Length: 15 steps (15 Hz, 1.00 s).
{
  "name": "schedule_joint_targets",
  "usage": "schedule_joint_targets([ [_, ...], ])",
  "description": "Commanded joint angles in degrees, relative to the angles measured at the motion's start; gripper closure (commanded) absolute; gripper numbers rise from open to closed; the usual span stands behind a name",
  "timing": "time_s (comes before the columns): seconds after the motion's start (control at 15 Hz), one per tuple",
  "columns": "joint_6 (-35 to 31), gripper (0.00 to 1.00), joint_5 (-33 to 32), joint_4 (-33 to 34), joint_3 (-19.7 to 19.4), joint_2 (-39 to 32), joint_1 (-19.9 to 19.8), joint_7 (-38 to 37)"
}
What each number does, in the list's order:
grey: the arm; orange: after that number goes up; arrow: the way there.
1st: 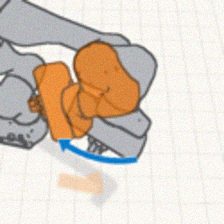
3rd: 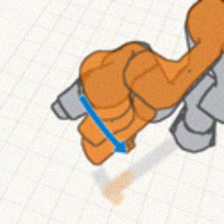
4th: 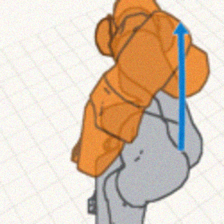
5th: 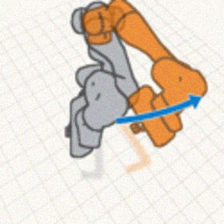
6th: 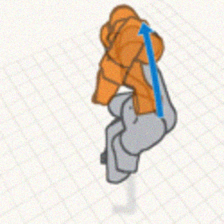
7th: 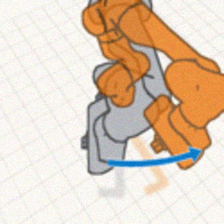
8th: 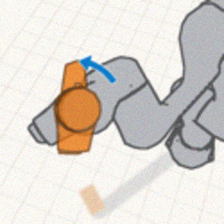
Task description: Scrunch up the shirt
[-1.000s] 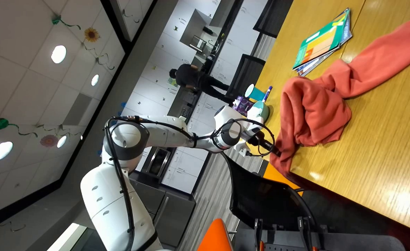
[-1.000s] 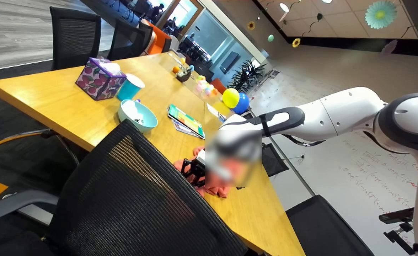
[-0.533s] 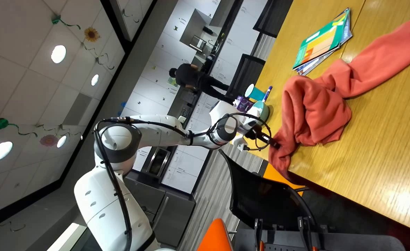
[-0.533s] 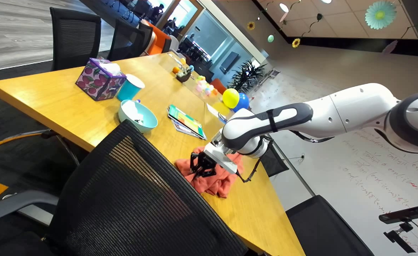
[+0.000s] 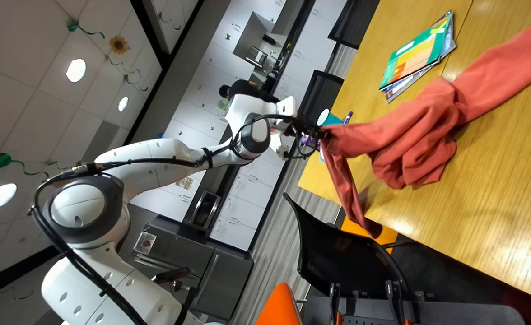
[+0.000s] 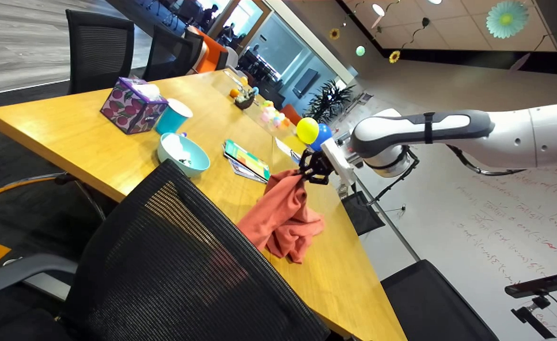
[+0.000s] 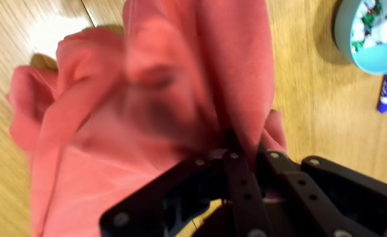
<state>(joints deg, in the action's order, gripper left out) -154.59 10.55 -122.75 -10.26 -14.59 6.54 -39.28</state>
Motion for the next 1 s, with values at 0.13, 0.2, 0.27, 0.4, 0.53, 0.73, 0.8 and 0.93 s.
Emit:
schedule_joint_targets([
  [0.13,-8.33,0.97,-11.27,0.62,-6.72,4.03,0.61,-14.78],
  [0.2,-10.24,0.97,-13.98,0.88,-8.39,3.65,0.6,-17.93],
  [0.27,-11.29,0.97,-17.47,1.72,-10.65,3.27,1.57,-22.35],
  [0.4,-13.32,0.97,-24.76,2.79,-15.65,2.37,3.34,-31.1],
  [0.53,-14.06,0.97,-32.08,4.62,-22.11,0.79,6.46,-40.37],
  [0.73,-10.88,0.81,-41.71,8.38,-33.68,-2.9,14.24,-53.96],
  [0.8,-9.09,0.63,-45.43,8.25,-35.63,-3.24,15.9,-58.32],
  [0.93,-5.39,0.49,-47.18,6.14,-36.22,-1.98,17.65,-59.23],
])
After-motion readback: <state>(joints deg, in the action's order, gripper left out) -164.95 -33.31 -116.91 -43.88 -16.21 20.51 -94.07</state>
